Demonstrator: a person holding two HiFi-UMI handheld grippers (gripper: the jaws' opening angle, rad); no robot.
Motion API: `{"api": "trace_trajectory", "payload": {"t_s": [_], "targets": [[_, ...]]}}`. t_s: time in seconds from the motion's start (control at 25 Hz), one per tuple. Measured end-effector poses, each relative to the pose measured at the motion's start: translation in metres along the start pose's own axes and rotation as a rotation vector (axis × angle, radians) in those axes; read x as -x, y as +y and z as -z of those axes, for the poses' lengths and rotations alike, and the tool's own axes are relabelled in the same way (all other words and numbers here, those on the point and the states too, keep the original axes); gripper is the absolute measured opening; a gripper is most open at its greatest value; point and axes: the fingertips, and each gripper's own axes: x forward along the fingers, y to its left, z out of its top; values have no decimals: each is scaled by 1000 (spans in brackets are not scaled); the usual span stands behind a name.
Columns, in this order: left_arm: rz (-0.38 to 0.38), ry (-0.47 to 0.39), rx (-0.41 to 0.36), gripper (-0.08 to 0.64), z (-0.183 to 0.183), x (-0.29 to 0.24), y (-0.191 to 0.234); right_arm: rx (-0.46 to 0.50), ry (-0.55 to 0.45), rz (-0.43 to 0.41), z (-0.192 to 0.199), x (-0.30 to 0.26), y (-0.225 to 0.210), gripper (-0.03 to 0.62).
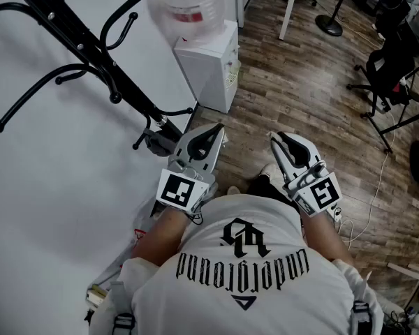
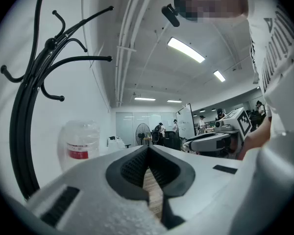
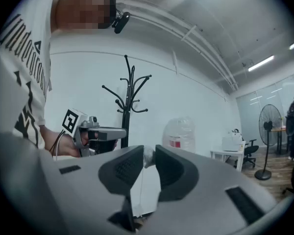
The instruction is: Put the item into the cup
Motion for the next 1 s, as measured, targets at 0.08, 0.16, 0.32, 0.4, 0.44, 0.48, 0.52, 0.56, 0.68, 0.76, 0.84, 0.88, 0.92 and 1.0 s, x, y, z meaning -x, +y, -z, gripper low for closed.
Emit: {"api": "trace_trajectory", "payload": {"t_s": [0.08,0.16,0.32,0.4,0.44,0.48,0.52,0.56,0.68,0.76,0.84,0.88,0.92,1.0], "targets": [[2,6,5,6,2,-1,0,1,-1,2,-1,-1,-1,80],[3,5,3,6,3,-3,3,2,-2,3,-1,-3,-2,80],[7,-14,-49,6,6,-9,11,-2,8,1,1,-10,-8,80],[9,-14,-50,6,6,-15,14,-5,11,-3,2,-15,-13,80],[10,-14,-49,6,6,-19,15,-5,10,-6,2,-17,-16,80],[9,-12,-48,6,7,-23,16,-4,11,-9,2,-19,-20,80],[8,-11,-48,6,8,-28,18,-1,11,-12,3,-21,-24,80],[6,-9,-47,6,9,-33,19,2,13,-17,4,-23,-28,80],[-3,-1,-47,6,13,-50,23,2,14,-29,8,-29,-45,80],[-12,7,-49,6,16,-63,23,-4,14,-38,12,-31,-59,80],[-20,11,-49,6,16,-77,22,-7,14,-49,13,-33,-75,80],[-24,16,-45,6,16,-86,22,-9,14,-55,12,-34,-84,80],[-28,23,-36,6,16,-96,23,-13,14,-61,12,-37,-94,80],[-37,31,-24,6,21,-117,26,-21,16,-72,17,-43,-116,80]]}}
